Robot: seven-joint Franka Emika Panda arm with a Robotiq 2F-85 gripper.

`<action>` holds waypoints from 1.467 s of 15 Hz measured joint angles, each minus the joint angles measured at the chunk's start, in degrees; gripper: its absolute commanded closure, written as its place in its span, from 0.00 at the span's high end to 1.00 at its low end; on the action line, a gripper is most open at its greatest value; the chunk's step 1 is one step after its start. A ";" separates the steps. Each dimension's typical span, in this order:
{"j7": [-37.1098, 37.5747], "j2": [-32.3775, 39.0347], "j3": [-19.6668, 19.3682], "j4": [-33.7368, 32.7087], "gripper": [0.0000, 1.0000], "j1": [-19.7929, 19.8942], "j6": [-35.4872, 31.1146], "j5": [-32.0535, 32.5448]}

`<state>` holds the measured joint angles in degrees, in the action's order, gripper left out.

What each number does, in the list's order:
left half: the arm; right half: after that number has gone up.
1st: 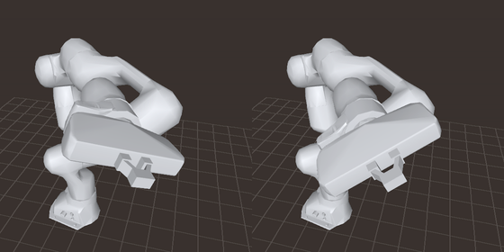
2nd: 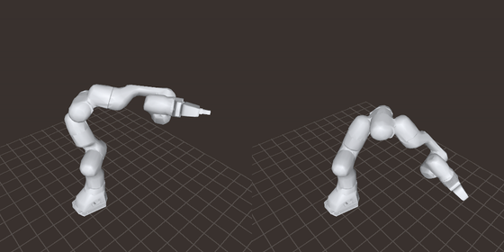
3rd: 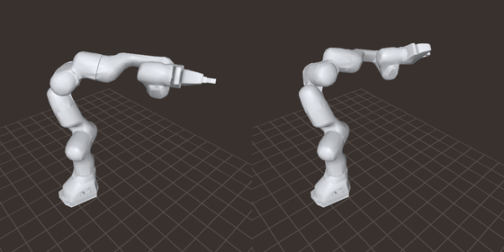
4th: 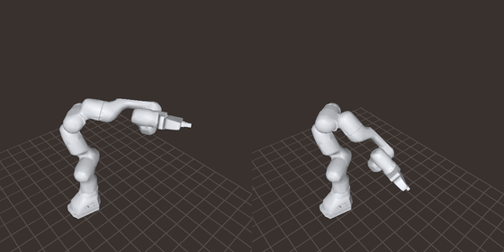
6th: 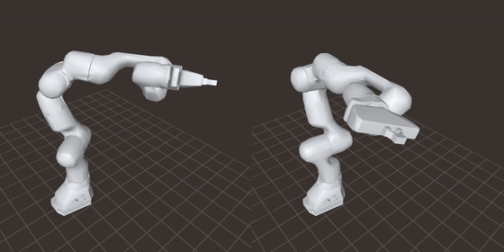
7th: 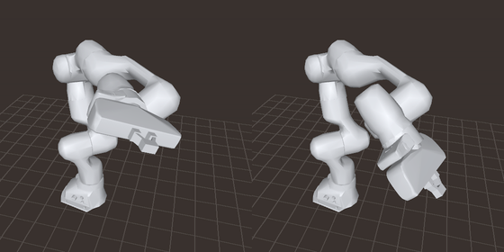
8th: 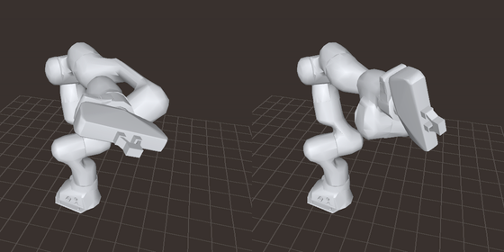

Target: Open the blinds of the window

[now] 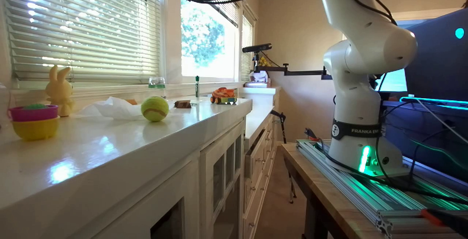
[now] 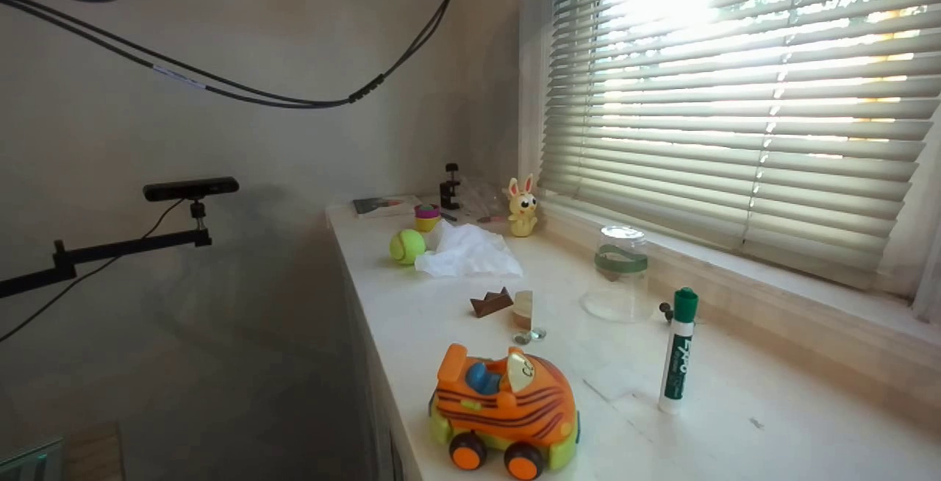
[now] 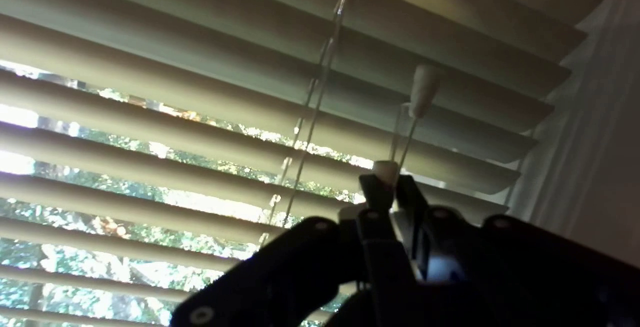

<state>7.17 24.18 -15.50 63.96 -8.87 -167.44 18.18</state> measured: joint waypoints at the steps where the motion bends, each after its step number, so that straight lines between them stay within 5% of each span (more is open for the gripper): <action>1: 0.00 -0.01 -0.01 0.00 0.03 0.00 0.00 0.00; 17: 0.00 -2.55 -1.42 4.78 0.03 -0.40 0.00 0.09; 18: 0.00 -3.04 -1.62 5.52 0.36 -0.51 0.00 0.14; 22: 0.00 -5.15 -1.93 8.08 0.57 -1.21 0.00 0.15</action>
<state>7.17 19.03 -17.44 72.04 -10.08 -167.44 18.32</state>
